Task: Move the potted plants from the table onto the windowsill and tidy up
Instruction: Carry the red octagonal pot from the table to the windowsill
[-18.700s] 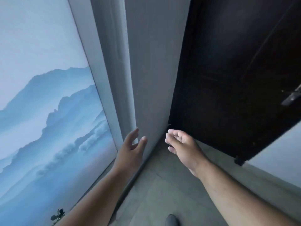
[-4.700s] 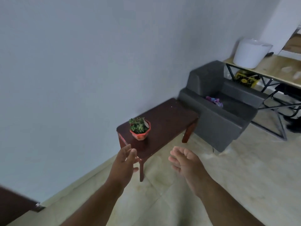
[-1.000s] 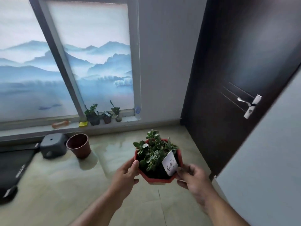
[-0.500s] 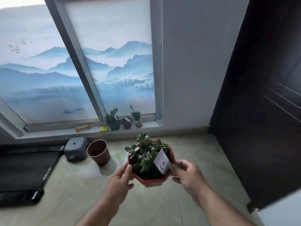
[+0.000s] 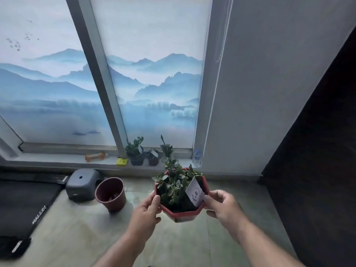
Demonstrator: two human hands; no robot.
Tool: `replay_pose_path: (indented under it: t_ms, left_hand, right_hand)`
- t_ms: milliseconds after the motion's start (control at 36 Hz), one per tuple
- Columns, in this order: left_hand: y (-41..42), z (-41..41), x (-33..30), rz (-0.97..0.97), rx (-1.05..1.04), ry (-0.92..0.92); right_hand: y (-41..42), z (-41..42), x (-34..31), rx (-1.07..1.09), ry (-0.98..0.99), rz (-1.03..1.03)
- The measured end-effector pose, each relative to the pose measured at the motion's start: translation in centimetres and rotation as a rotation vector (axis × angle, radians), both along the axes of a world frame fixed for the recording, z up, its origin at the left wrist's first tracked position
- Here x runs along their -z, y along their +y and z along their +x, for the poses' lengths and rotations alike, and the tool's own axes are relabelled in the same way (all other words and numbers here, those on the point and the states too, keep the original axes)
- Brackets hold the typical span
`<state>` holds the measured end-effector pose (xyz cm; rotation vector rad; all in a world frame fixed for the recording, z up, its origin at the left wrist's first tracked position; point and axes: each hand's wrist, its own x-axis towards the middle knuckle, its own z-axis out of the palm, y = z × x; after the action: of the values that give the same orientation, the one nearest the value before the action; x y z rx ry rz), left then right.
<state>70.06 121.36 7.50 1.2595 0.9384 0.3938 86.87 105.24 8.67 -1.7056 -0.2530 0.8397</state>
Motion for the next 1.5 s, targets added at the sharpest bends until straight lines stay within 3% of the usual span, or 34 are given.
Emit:
replay_pose_path:
  t_ms: [389, 972, 1223, 1500]
  left_hand:
    - [17.2, 10.3, 1.4, -0.056, 0.122, 0.017]
    - [30.5, 31.9, 6.4, -0.150, 0.142, 0.179]
    - [35.9, 41.7, 14.2, -0.219, 0.071, 0.217]
    - [39.8, 48.5, 29.5, -0.316, 0.020, 0.189]
  right_hand:
    - [16.1, 10.0, 1.4, 0.052, -0.002, -0.094]
    - [30.0, 31.7, 7.8, 0.083, 0.111, -0.125]
    - [36.5, 42.1, 15.2, 0.063, 0.164, -0.208]
    - [41.3, 47.3, 30.4, 0.208, 0.268, -0.266]
